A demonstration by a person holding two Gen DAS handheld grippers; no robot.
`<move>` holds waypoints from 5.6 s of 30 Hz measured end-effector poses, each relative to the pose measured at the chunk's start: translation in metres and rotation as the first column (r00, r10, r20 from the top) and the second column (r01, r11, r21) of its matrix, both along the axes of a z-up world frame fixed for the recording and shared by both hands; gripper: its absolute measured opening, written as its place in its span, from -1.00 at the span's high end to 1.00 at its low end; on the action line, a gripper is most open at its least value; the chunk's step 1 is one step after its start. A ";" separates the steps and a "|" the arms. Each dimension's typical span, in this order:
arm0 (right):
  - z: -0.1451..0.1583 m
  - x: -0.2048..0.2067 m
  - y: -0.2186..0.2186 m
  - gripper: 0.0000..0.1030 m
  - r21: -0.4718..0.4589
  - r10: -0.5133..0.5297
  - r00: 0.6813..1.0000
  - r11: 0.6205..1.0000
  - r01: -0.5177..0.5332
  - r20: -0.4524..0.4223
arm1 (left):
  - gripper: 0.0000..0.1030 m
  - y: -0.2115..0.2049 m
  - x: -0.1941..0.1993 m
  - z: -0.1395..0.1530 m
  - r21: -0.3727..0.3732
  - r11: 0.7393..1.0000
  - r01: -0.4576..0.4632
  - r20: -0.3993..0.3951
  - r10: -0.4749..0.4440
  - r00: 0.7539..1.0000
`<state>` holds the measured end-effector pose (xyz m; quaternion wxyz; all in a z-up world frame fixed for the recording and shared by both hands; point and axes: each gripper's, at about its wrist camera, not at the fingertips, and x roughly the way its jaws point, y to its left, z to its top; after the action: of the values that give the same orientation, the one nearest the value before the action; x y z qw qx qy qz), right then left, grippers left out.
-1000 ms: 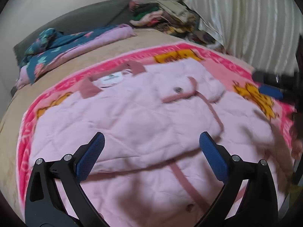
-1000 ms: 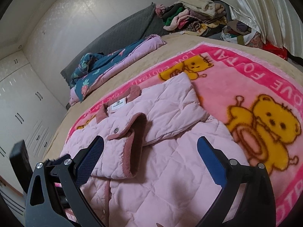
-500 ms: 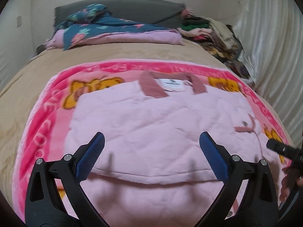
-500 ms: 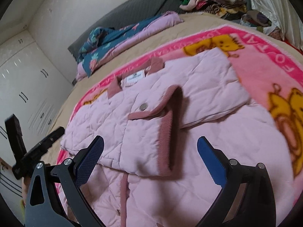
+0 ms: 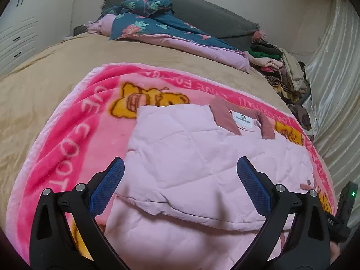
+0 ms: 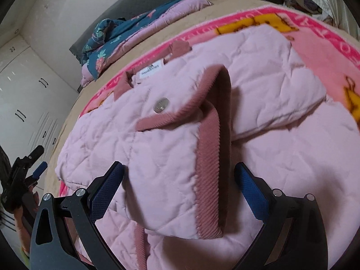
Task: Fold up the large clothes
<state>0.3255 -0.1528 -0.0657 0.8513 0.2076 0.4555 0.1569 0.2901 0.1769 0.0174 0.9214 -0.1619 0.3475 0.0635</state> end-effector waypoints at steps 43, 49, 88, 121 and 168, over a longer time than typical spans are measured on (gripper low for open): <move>0.053 0.034 0.011 0.44 -0.227 0.152 0.958 0.969 -0.096 0.242 | -0.82 -0.053 0.029 -0.015 0.058 0.990 0.132 -0.033 -0.130 0.991; 0.048 0.036 0.015 -0.01 -0.291 0.163 0.957 0.953 -0.089 0.239 | -0.82 -0.073 0.036 -0.028 0.090 0.979 0.182 -0.062 -0.177 0.982; -0.007 0.074 0.080 -0.89 -0.477 0.298 0.952 0.849 -0.228 0.074 | -0.84 -0.072 0.046 -0.067 0.044 0.984 0.170 -0.187 -0.159 0.969; 0.086 -0.021 0.047 -0.92 -0.306 0.172 0.939 0.949 -0.077 0.298 | -0.83 -0.062 0.007 0.009 0.044 0.992 0.122 -0.060 -0.119 0.991; 0.162 -0.119 0.014 -0.92 -0.309 0.134 0.879 0.951 0.016 0.458 | -0.83 -0.059 -0.090 0.110 0.112 0.990 0.088 0.212 -0.110 0.971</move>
<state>0.2064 -0.1391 0.0963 0.9530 0.0155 0.2585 0.1570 0.2005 0.1175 0.1273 0.9630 -0.1030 0.2485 0.0170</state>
